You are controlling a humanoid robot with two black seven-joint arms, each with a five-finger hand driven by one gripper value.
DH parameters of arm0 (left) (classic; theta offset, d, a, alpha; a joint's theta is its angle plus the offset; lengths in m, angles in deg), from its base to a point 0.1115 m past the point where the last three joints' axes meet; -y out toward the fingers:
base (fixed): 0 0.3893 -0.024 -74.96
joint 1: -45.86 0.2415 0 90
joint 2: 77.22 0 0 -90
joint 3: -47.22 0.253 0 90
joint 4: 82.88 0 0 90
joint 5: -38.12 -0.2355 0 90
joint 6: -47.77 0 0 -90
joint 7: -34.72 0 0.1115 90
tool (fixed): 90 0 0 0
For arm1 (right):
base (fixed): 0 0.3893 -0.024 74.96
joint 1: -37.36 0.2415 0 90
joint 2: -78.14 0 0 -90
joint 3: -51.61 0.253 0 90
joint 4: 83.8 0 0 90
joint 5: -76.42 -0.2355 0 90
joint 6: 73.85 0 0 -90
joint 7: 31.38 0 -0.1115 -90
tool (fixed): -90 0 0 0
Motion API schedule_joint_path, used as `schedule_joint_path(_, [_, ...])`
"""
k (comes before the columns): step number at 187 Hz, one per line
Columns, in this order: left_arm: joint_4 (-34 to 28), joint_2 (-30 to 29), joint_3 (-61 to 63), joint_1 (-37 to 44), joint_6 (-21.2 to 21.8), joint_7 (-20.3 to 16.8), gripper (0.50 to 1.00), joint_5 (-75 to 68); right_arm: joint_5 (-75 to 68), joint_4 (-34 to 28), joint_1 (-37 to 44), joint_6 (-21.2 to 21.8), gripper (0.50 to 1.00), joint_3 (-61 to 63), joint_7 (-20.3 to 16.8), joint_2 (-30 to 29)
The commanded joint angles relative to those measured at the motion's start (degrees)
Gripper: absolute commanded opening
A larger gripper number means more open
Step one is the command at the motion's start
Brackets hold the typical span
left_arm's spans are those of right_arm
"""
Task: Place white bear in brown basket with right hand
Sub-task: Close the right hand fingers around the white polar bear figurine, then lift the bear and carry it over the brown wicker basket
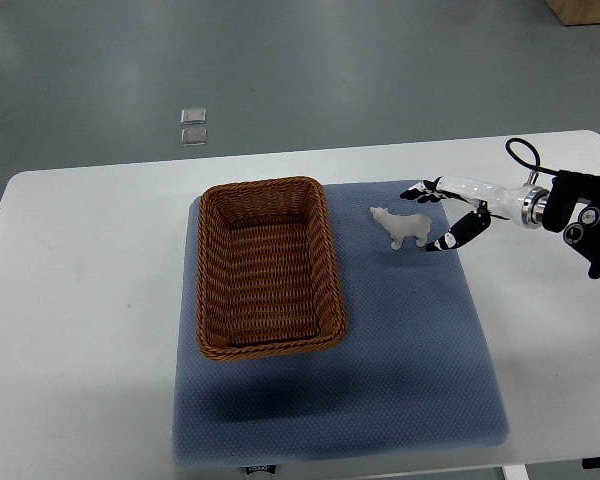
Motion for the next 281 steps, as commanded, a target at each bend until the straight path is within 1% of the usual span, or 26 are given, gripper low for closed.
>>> schedule_joint_path(1, [0.00,0.00,0.00,0.00,0.00,0.01,1.000,0.00,1.00,-0.16,0.33,-0.04,0.854,-0.39,-0.02,-0.16])
schedule_joint_path(13, [0.00,0.00,0.00,0.00,0.00,0.01,1.000,0.00,1.44,-0.34,0.42,-0.04,0.842,-0.48,-0.02,-0.25])
schedule_joint_path(55, [0.00,0.00,0.00,0.00,0.00,0.01,1.000,0.00,1.88,-0.69,1.74,-0.04,0.827,-3.11,-0.11,-0.69])
schedule_joint_path(56, [0.00,0.00,0.00,0.00,0.00,0.01,1.000,0.00,1.88,-0.69,2.00,-0.04,0.821,-3.81,-0.19,-0.86])
schedule_joint_path(68, [0.00,0.00,0.00,0.00,0.00,0.01,1.000,0.00,2.49,-0.69,2.17,-0.12,0.815,-4.17,-0.28,-1.57])
schedule_joint_path(101, [0.00,0.00,0.00,0.00,0.00,0.01,1.000,0.00,2.93,-0.60,3.05,-2.94,0.801,-6.80,-0.37,-1.92])
schedule_joint_path(110, [0.00,0.00,0.00,0.00,0.00,0.01,1.000,0.00,2.93,-0.60,3.14,-3.55,0.770,-7.42,-0.37,-1.92])
schedule_joint_path(121, [0.00,0.00,0.00,0.00,0.00,0.01,1.000,0.00,3.02,-0.60,3.14,-3.82,0.758,-7.51,-0.37,-1.92])
schedule_joint_path(140, [0.00,0.00,-0.09,0.00,0.00,0.01,1.000,0.00,4.43,-0.51,3.23,-3.82,0.682,-7.51,-0.46,-1.92])
schedule_joint_path(162, [0.00,0.00,0.00,0.00,0.00,0.01,1.000,0.00,4.69,-0.43,3.23,-4.69,0.637,-7.59,-0.90,-1.83])
schedule_joint_path(165, [0.00,0.00,0.00,0.00,0.00,0.01,1.000,0.00,4.78,-0.43,3.23,-4.87,0.619,-7.59,-1.16,-1.83])
schedule_joint_path(170, [0.00,0.00,0.00,0.00,0.00,0.01,1.000,0.00,4.87,-0.43,3.23,-5.05,0.603,-7.68,-1.34,-1.83])
schedule_joint_path(173, [0.00,0.00,0.00,0.00,0.00,0.01,1.000,0.00,4.96,-0.43,3.23,-5.05,0.582,-7.77,-1.51,-1.83])
schedule_joint_path(178, [0.00,0.00,0.00,0.00,0.00,0.01,1.000,0.00,5.04,-0.43,3.23,-5.13,0.570,-7.77,-1.51,-1.83])
schedule_joint_path(183, [0.00,0.00,0.00,0.00,0.00,0.01,1.000,0.00,5.22,-0.43,3.23,-5.13,0.543,-7.77,-1.60,-1.83])
schedule_joint_path(186, [0.00,0.00,0.00,0.00,0.00,0.01,1.000,0.00,5.31,-0.43,3.23,-5.13,0.539,-7.77,-1.60,-1.83])
schedule_joint_path(187, [0.00,0.00,0.00,0.00,0.00,0.01,1.000,0.00,5.31,-0.34,3.23,-5.13,0.529,-7.77,-1.60,-1.83])
schedule_joint_path(190, [0.00,0.00,0.00,0.00,0.00,0.01,1.000,0.00,5.39,-0.43,3.23,-5.13,0.521,-7.77,-1.60,-1.83])
schedule_joint_path(191, [0.00,0.00,0.00,0.00,0.00,0.01,1.000,0.00,5.48,-0.34,3.23,-5.22,0.509,-7.77,-1.60,-1.83])
schedule_joint_path(193, [0.00,0.00,0.00,0.00,0.00,0.01,1.000,0.00,5.48,-0.34,3.23,-5.22,0.509,-7.77,-1.60,-1.83])
schedule_joint_path(194, [0.00,0.00,0.00,0.00,0.00,0.01,1.000,0.00,5.48,-0.34,3.23,-5.22,0.500,-7.77,-1.60,-1.83])
schedule_joint_path(254, [0.00,0.00,0.00,0.00,0.00,0.01,1.000,0.00,5.22,-0.69,5.25,-7.33,0.500,-7.68,-1.51,-1.65])
schedule_joint_path(281, [0.00,0.00,0.00,0.00,0.00,0.01,1.000,0.00,5.04,-3.77,8.42,-6.89,0.500,-7.68,-1.51,-1.39])
